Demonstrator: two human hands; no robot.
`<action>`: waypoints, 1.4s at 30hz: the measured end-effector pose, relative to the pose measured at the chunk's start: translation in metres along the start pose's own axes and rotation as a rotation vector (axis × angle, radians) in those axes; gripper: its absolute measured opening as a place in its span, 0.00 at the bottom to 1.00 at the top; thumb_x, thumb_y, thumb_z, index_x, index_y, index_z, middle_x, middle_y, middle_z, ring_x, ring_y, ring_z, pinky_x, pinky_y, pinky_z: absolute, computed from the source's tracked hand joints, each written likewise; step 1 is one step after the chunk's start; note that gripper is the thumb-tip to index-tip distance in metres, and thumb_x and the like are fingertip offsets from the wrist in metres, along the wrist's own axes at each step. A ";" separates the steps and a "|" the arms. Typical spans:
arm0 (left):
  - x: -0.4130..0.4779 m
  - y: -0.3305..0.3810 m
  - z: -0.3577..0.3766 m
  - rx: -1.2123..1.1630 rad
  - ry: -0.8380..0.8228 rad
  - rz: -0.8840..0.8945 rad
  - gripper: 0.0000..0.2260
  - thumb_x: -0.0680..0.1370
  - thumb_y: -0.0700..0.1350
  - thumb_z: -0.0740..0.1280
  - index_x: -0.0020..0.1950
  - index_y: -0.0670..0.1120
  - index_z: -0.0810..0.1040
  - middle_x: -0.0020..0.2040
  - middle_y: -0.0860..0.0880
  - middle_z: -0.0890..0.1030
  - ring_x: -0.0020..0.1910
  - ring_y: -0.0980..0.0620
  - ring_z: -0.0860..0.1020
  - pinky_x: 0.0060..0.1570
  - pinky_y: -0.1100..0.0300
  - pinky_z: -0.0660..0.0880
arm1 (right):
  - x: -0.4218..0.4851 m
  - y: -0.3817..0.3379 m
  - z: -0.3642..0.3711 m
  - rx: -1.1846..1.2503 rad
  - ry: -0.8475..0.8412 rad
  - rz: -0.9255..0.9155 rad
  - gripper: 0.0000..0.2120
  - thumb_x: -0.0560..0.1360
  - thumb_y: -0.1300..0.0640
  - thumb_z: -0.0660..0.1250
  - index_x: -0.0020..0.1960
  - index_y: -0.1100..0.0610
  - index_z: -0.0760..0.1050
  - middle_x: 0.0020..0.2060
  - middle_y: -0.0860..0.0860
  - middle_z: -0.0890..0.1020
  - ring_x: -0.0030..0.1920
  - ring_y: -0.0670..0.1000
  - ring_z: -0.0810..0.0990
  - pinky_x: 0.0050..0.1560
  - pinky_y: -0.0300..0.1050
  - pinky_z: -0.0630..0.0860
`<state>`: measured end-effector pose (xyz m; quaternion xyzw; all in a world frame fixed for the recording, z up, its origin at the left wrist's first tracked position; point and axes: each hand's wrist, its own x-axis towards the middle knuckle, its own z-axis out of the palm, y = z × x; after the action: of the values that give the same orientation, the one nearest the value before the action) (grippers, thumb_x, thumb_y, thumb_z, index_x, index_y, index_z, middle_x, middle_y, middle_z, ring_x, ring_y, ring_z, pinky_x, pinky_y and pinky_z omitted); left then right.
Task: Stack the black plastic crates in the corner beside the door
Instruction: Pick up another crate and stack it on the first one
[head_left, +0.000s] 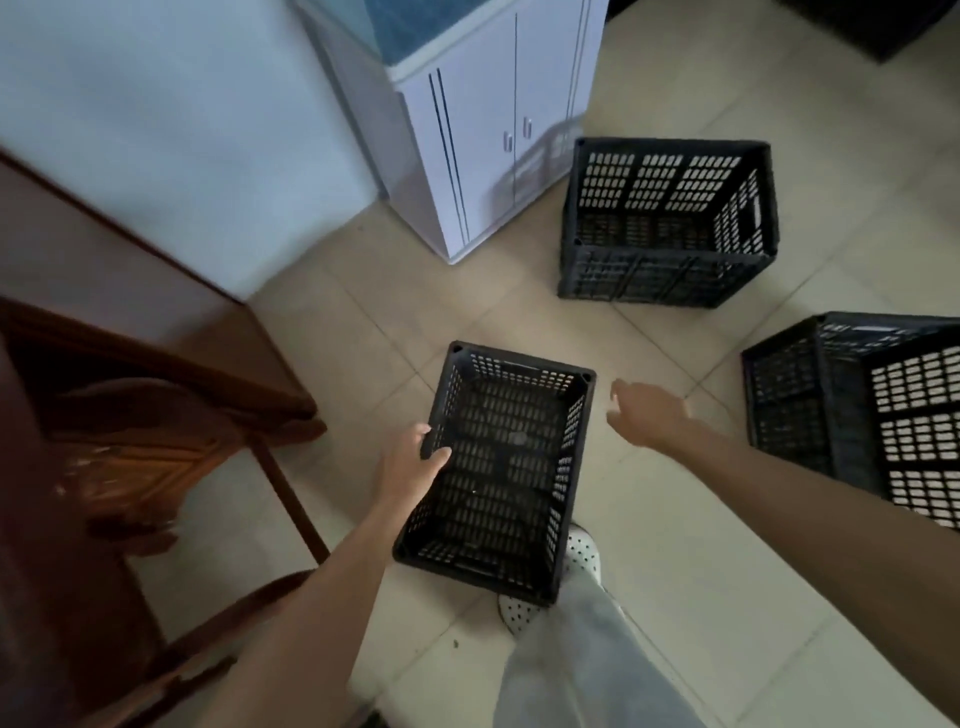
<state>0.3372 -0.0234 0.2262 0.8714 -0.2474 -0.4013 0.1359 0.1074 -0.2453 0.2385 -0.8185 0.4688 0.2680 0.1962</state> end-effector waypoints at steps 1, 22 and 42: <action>0.012 -0.012 0.008 0.025 -0.013 0.004 0.24 0.77 0.53 0.67 0.71 0.47 0.68 0.67 0.47 0.74 0.64 0.46 0.74 0.60 0.51 0.72 | 0.009 -0.002 0.014 -0.007 -0.013 0.027 0.19 0.78 0.50 0.56 0.67 0.54 0.67 0.59 0.54 0.78 0.59 0.58 0.77 0.55 0.51 0.73; 0.243 -0.191 0.167 -0.080 -0.174 -0.088 0.39 0.66 0.65 0.75 0.67 0.43 0.67 0.62 0.48 0.77 0.57 0.46 0.78 0.56 0.43 0.77 | 0.163 -0.005 0.304 0.557 -0.281 0.438 0.36 0.77 0.44 0.60 0.75 0.64 0.52 0.66 0.64 0.72 0.63 0.65 0.74 0.62 0.55 0.73; 0.111 -0.022 0.056 0.322 -0.043 0.094 0.12 0.79 0.50 0.66 0.53 0.43 0.70 0.47 0.48 0.77 0.45 0.49 0.77 0.42 0.57 0.70 | 0.039 0.056 0.156 0.601 -0.151 0.404 0.24 0.79 0.52 0.59 0.68 0.68 0.63 0.61 0.64 0.75 0.58 0.62 0.77 0.45 0.45 0.70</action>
<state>0.3636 -0.0669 0.1103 0.8605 -0.3519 -0.3683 0.0079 0.0348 -0.2094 0.0885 -0.5932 0.6630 0.2114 0.4047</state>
